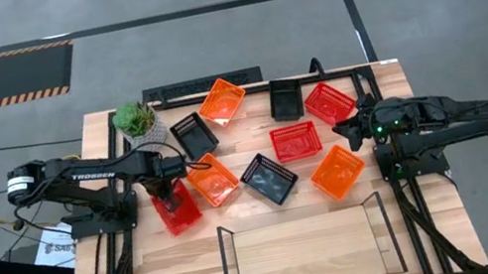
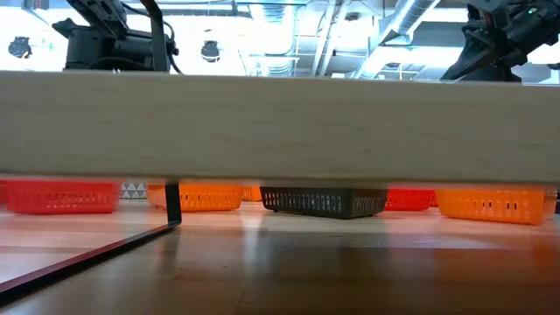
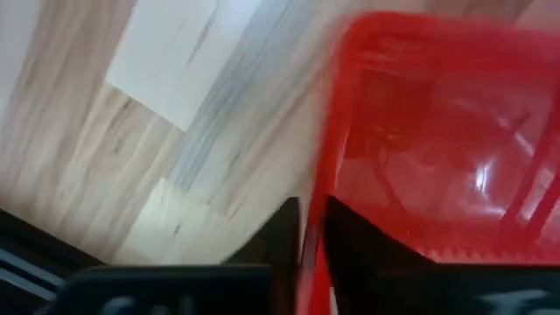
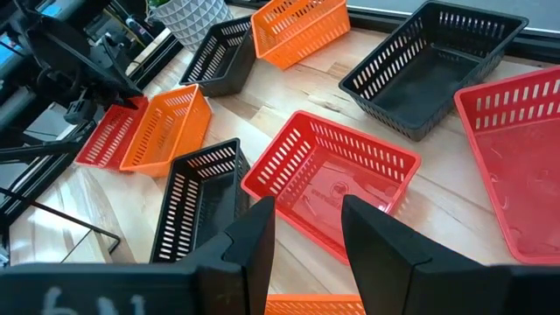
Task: Stack baskets on shelf by color
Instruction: Put the bottom left red bin on the shelf
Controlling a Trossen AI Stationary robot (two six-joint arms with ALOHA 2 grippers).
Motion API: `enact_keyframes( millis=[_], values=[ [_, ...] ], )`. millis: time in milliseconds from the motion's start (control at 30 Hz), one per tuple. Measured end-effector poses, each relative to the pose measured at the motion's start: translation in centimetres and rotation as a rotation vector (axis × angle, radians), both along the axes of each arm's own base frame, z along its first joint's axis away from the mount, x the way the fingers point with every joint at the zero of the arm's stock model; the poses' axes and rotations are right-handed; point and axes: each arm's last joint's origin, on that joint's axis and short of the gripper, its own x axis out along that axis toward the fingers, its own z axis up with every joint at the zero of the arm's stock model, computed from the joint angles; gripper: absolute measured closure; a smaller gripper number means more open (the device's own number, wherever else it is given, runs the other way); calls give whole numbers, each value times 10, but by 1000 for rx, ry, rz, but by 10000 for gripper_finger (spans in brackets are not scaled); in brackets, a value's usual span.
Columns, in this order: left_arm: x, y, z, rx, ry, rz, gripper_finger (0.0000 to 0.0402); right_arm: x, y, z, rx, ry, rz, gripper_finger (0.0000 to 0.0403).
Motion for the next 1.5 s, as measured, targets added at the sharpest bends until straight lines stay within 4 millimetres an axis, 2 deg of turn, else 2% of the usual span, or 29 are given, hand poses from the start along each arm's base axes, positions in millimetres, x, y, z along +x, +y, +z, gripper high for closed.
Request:
enact_keyframes(
  millis=[267, 467, 633, 867, 1100, 1200, 1300, 1500],
  values=[
    [-4, -3, 3, -89, 46, 45, 400, 0, 0, 0, 0, 0, 0, 243],
    [-3, -3, 30, -95, 111, 65, 401, 0, 0, 0, 0, -2, 0, 243],
    [7, -1, 67, -87, 64, 63, 401, 0, 0, 0, 0, -2, 0, 243],
    [13, 0, 136, -37, -34, 91, 401, 0, 0, 0, -1, -2, 0, 243],
    [21, -4, 216, 68, -351, 177, 401, 0, 0, 0, -1, -2, 0, 243],
    [34, -6, 239, 100, -433, 197, 401, 0, 0, 0, -1, -2, 0, 243],
    [59, -14, 253, 95, -483, 144, 402, 0, 0, 0, -1, -2, 0, 243],
    [129, -40, 253, 95, -487, -61, 401, 0, 0, 0, -1, 4, 0, 243]
  ],
)
